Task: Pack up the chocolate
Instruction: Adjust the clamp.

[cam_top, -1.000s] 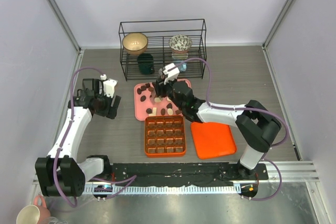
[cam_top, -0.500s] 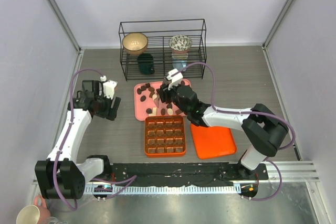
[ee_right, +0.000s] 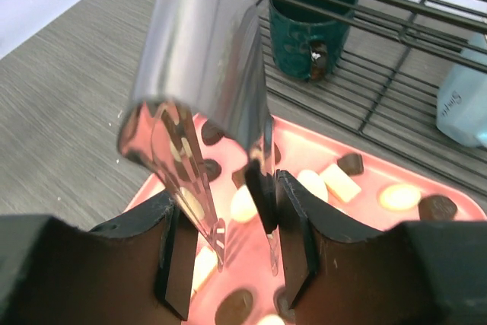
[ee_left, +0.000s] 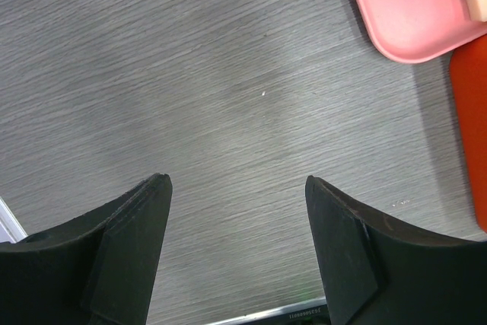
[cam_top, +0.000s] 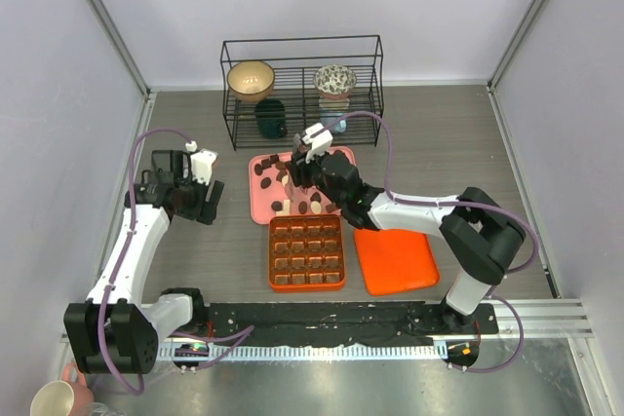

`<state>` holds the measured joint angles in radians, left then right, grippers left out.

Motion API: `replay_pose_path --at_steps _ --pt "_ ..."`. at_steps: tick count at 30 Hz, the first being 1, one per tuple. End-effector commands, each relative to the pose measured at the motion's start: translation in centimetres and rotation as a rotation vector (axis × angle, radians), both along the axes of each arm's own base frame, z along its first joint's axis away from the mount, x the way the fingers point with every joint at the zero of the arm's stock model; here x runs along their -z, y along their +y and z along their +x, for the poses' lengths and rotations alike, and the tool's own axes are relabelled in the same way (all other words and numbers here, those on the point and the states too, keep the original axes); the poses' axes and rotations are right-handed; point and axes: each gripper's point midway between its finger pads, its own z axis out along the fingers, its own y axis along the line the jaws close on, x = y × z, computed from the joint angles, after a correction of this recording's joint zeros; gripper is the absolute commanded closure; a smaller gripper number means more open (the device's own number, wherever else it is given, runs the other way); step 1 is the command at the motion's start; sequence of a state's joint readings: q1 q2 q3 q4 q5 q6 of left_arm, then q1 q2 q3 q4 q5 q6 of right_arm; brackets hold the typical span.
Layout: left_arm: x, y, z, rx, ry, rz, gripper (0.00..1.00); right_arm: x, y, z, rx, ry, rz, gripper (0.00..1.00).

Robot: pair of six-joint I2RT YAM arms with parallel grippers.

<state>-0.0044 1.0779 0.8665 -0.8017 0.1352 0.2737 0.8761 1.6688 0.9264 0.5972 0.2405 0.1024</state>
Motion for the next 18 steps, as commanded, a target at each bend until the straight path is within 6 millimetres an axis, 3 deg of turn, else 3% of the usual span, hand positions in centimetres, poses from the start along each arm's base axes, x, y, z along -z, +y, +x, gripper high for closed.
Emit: replay_pose_path --at_steps 1,18 --pt "-0.6 -0.1 0.1 0.019 -0.028 0.003 0.25 -3.7 2.3 1.3 -0.020 -0.072 0.084 0.54" --pt "-0.9 0.0 -0.2 0.028 -0.035 0.009 0.24 -3.0 3.6 3.5 0.027 -0.114 0.085 0.57"
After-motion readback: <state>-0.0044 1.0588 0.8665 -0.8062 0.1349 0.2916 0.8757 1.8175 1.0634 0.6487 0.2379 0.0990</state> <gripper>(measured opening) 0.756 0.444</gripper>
